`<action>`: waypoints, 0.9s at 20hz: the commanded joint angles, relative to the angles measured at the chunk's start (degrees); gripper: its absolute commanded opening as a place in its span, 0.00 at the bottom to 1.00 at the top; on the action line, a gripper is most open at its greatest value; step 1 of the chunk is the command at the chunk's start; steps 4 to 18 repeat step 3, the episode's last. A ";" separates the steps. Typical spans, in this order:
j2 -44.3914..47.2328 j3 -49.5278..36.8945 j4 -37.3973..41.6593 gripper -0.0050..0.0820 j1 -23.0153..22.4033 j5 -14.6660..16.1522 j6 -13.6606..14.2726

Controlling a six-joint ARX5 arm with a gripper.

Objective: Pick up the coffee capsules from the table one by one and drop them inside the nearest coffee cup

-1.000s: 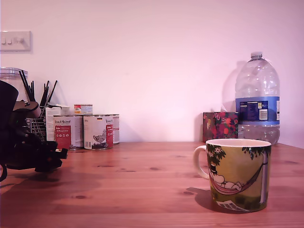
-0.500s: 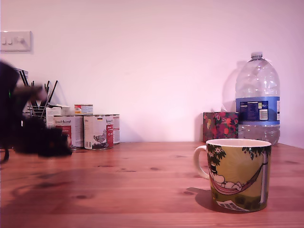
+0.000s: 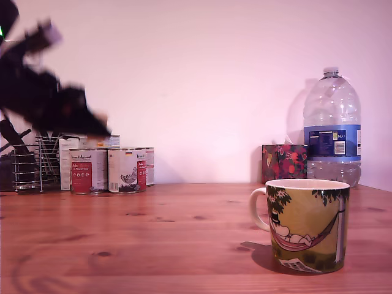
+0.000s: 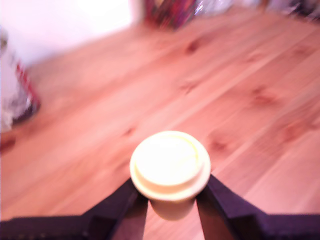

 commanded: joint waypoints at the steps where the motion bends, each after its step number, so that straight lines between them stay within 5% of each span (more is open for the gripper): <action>1: -0.94 -0.52 -1.73 0.10 -0.04 0.26 0.15; 18: -2.19 -0.52 -2.78 0.10 -0.04 0.24 0.17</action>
